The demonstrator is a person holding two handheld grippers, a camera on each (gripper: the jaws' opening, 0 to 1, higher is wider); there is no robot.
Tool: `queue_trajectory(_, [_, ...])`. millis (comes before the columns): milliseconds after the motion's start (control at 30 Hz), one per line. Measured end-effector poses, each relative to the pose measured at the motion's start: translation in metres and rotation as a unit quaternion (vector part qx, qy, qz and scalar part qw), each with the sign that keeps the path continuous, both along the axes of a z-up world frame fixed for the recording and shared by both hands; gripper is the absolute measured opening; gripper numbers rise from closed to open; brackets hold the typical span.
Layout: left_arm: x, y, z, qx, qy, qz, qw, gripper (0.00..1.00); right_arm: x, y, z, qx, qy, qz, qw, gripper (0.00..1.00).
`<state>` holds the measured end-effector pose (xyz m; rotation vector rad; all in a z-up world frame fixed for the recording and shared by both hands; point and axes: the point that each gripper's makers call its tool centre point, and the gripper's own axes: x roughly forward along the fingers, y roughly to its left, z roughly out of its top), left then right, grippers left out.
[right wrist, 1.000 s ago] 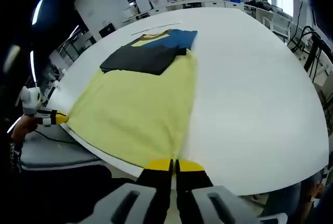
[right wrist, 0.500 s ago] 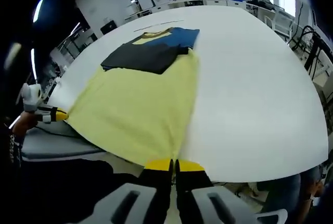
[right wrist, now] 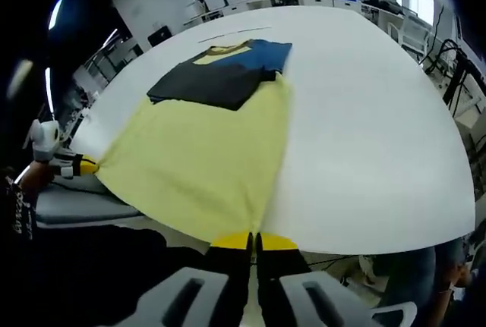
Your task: Fold the garment on the visible template until the final outline fits inside the template.
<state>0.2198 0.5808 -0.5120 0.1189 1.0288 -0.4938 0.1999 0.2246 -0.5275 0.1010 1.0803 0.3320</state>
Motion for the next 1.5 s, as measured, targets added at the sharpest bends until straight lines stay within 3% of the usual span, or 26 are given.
queue_trajectory(267, [0.015,-0.003,0.024,-0.013,-0.025,-0.006,0.9996,0.00,0.013,-0.001,0.020,-0.004,-0.014,-0.002,0.9999,0.00])
queue_trajectory(500, [0.030,-0.004,0.044,-0.017,-0.048,-0.008,0.9987,0.00,0.035,-0.001,0.044,-0.015,-0.046,0.012,0.9987,0.00])
queue_trajectory(967, [0.082,-0.004,0.086,-0.024,-0.114,0.006,0.9931,0.00,0.081,-0.004,0.083,-0.033,-0.101,0.029,0.9940,0.00])
queue_trajectory(1267, [0.115,-0.006,0.099,-0.022,-0.134,0.002,0.9908,0.00,0.122,-0.005,0.100,-0.048,-0.131,0.039,0.9894,0.00])
queue_trajectory(1500, [0.151,-0.010,0.123,-0.029,-0.173,0.007,0.9844,0.00,0.160,-0.007,0.115,-0.048,-0.158,0.026,0.9859,0.00])
